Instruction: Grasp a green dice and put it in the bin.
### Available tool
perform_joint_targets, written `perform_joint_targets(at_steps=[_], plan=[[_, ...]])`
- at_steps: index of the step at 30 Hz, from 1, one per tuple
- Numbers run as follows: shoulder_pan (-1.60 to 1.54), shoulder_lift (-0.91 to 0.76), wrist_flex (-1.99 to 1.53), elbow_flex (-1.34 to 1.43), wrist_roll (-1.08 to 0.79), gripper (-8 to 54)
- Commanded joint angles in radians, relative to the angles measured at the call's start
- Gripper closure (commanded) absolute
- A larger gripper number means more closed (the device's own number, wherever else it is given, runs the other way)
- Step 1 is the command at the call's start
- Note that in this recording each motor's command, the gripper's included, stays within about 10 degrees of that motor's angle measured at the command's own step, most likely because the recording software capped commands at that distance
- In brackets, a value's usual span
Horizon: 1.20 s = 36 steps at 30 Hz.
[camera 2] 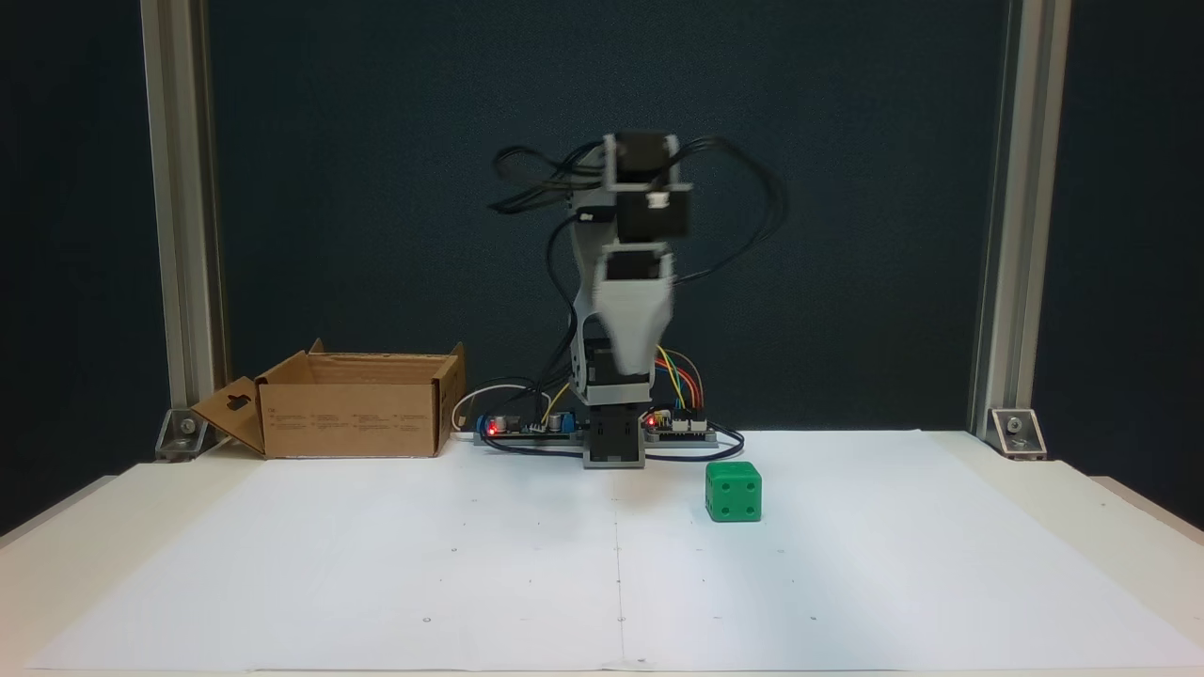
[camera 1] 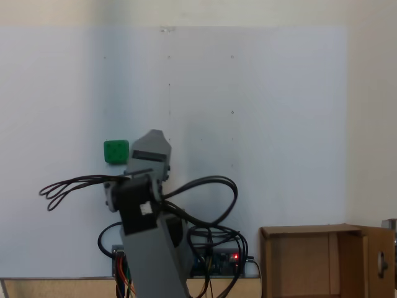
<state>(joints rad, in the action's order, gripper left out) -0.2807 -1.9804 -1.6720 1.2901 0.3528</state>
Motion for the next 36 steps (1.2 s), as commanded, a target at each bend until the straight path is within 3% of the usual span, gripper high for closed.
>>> perform_joint_targets(at_steps=[1,8,16,36], plan=[[-0.078,0.044,-0.058,-0.089,0.067,1.8],[-0.218,0.186,-0.055,-0.193,0.175,1.8],[-0.284,0.218,-0.055,-0.195,0.307,2.3],[-0.275,0.264,-0.021,-0.195,0.308,2.2]])
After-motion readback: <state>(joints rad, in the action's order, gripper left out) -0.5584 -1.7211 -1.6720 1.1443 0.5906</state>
